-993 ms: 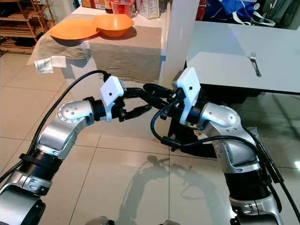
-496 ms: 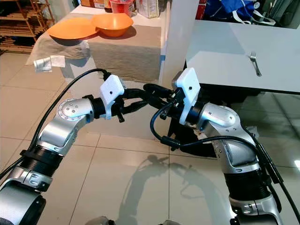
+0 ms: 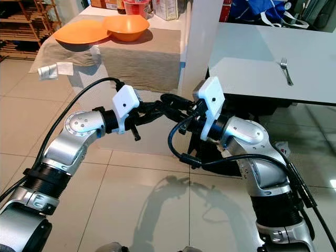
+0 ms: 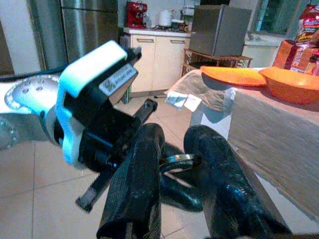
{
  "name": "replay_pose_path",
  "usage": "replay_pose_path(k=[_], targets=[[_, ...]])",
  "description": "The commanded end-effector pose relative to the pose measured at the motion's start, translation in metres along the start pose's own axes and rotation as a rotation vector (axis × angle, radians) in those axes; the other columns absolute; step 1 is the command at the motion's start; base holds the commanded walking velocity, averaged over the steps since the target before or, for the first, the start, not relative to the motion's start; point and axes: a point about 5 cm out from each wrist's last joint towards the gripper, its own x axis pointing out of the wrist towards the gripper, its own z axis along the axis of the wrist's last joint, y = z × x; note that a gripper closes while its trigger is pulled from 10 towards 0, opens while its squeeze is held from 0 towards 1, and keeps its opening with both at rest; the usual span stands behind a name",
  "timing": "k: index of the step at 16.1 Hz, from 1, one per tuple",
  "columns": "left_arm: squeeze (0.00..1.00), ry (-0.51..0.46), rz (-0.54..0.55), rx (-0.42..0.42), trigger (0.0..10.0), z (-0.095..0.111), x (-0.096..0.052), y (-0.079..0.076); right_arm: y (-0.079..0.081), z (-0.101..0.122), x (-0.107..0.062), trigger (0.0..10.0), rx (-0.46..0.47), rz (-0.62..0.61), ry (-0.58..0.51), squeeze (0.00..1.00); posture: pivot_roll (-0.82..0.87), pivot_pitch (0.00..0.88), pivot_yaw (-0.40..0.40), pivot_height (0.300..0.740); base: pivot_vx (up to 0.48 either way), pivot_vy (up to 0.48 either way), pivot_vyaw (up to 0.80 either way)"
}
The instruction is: Setting the table
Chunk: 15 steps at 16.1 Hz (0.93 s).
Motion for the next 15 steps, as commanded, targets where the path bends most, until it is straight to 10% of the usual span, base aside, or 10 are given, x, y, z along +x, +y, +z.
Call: replay_pose_path(k=[1,4,5,11,12,15], targets=[[0.0,-0.036,0.011,-0.009,0.0,0.006,0.0,0.002,-0.003,0.001,-0.004,0.0,-0.013,-0.035,0.001,0.0,-0.07,0.008,0.008,0.727,0.0,0.0,0.0],[0.0,-0.047,0.012,-0.017,0.0,0.007,0.0,0.002,-0.005,-0.001,-0.003,0.0,-0.013,-0.06,0.004,0.0,-0.07,0.003,0.007,0.727,0.0,0.0,0.0],[0.0,-0.051,0.012,-0.017,0.0,0.007,0.0,0.002,-0.008,-0.002,-0.002,10.0,-0.016,-0.092,0.013,0.0,-0.07,0.0,0.007,0.727,0.0,0.0,0.0],[0.0,-0.065,0.008,-0.02,0.0,0.009,0.001,0.001,-0.013,-0.004,0.001,10.0,-0.033,-0.15,0.037,0.0,-0.07,0.0,0.006,0.727,0.0,0.0,0.0],[0.0,-0.067,0.006,-0.021,0.0,0.009,0.001,0.0,-0.015,-0.002,0.001,10.0,-0.023,-0.171,0.024,1.0,-0.07,0.0,0.005,0.727,0.0,0.0,0.0],[0.0,-0.07,0.006,-0.023,0.0,0.009,0.002,-0.001,-0.017,-0.001,0.003,10.0,-0.018,-0.19,0.01,1.0,-0.07,0.0,0.005,0.727,0.0,0.0,0.0]])
